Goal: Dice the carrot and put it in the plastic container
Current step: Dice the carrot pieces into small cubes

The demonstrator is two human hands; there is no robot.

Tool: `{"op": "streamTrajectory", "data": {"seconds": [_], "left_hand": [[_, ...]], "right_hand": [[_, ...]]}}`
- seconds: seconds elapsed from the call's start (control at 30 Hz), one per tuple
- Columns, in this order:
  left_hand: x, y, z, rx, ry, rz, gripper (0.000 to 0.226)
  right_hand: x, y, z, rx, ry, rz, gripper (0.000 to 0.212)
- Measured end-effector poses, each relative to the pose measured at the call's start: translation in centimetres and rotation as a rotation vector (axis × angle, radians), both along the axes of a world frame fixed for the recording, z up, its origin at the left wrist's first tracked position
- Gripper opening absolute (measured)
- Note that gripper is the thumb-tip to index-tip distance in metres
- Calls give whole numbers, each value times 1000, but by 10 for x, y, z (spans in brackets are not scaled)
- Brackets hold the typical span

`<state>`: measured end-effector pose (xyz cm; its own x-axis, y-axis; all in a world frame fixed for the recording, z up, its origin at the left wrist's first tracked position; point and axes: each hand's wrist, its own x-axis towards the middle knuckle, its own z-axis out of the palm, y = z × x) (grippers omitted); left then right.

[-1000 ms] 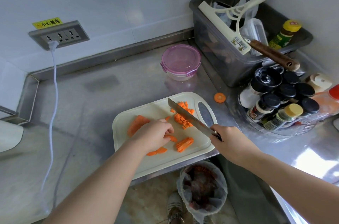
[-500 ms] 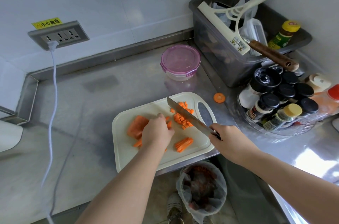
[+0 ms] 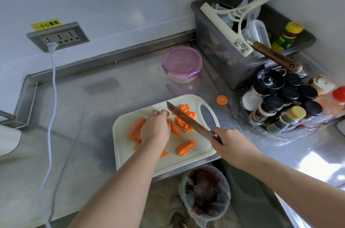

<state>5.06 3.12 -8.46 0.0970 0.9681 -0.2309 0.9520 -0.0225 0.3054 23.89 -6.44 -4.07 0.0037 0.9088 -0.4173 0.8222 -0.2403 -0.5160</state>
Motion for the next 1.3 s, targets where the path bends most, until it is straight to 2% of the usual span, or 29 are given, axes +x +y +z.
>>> {"op": "streamTrajectory", "data": {"seconds": [0.1,0.27,0.4,0.6,0.67,0.77,0.87,1.13,1.3], "left_hand": [[1,4,-2,-27,80,-79,23],[3,0,3,-70,151,-25,18],[0,-14,3,-165,171,-66,20],[3,-27,-1,-275,-43,-121,8],[-2,-23,-1,-241,-113,-23,4],[-8,-12,0,-170,-228,198,18],[3,-8,3,-166,-140,221,36],[27,1,6,-219,62,118,36],[12,5,5,-253,84,164,39]], "right_hand": [[2,1,-2,7,6,-7,35],[5,0,-6,7,12,-36,33],[6,-1,-8,9,11,-47,34],[3,1,-7,-5,13,-41,33],[2,2,-5,-5,15,-33,34],[2,2,-4,-4,19,-20,35],[2,1,-5,-7,22,-14,35],[6,3,-4,27,39,-26,37],[7,1,-7,-13,21,35,21]]}}
